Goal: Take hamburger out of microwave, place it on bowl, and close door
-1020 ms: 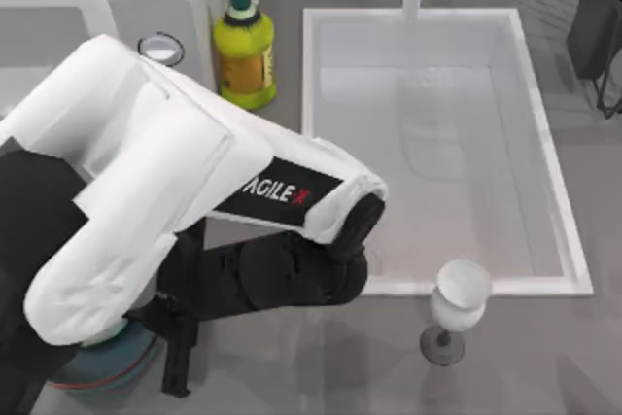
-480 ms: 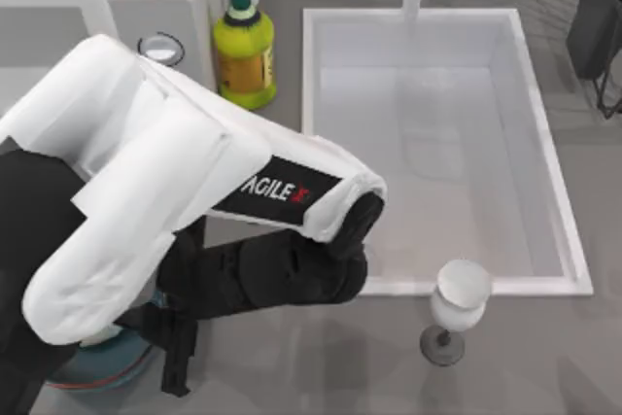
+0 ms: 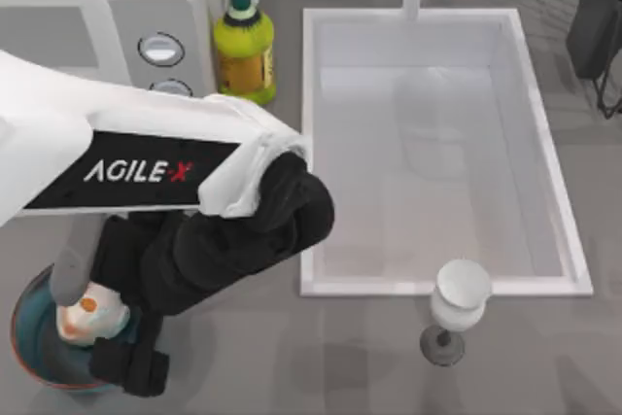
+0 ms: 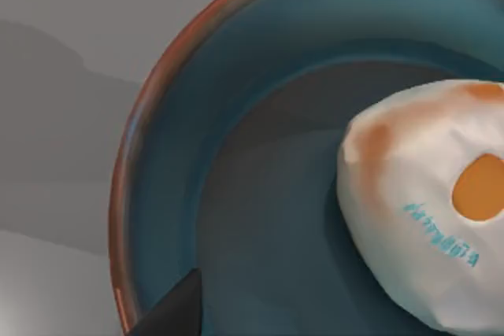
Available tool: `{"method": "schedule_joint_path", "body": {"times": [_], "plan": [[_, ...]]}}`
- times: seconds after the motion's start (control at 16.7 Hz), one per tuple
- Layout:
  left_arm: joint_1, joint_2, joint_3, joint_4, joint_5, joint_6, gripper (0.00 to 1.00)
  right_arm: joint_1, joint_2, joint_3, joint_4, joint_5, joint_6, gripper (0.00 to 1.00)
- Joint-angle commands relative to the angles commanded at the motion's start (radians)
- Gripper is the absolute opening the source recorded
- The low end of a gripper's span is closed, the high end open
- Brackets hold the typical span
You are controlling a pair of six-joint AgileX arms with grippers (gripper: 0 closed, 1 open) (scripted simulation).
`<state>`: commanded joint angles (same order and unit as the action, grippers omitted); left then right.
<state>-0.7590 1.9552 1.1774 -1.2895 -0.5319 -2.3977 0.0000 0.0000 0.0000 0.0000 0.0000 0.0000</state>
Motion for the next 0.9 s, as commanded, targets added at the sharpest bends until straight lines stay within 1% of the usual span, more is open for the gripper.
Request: {"method": "schedule_joint_path", "body": {"times": [0.12, 0.24, 0.42, 0.66, 0.78, 0.9], "plan": [[0.043, -0.187, -0.102, 0.129, 0.071, 0.192, 1.00, 0.000, 0.000, 0.000, 0.000, 0.000, 0.000, 1.00], [0.096, -0.408, -0.217, 0.270, 0.145, 0.425, 1.00, 0.000, 0.000, 0.000, 0.000, 0.000, 0.000, 1.00], [0.195, -0.770, -0.404, 0.492, 0.254, 0.840, 1.00, 0.000, 0.000, 0.000, 0.000, 0.000, 0.000, 1.00], [0.357, -1.239, -0.664, 0.781, 0.378, 1.431, 1.00, 0.000, 0.000, 0.000, 0.000, 0.000, 0.000, 1.00], [0.442, -1.452, -0.786, 0.911, 0.427, 1.692, 1.00, 0.000, 0.000, 0.000, 0.000, 0.000, 0.000, 1.00], [0.525, -1.631, -0.899, 1.027, 0.466, 1.915, 1.00, 0.000, 0.000, 0.000, 0.000, 0.000, 0.000, 1.00]]}}
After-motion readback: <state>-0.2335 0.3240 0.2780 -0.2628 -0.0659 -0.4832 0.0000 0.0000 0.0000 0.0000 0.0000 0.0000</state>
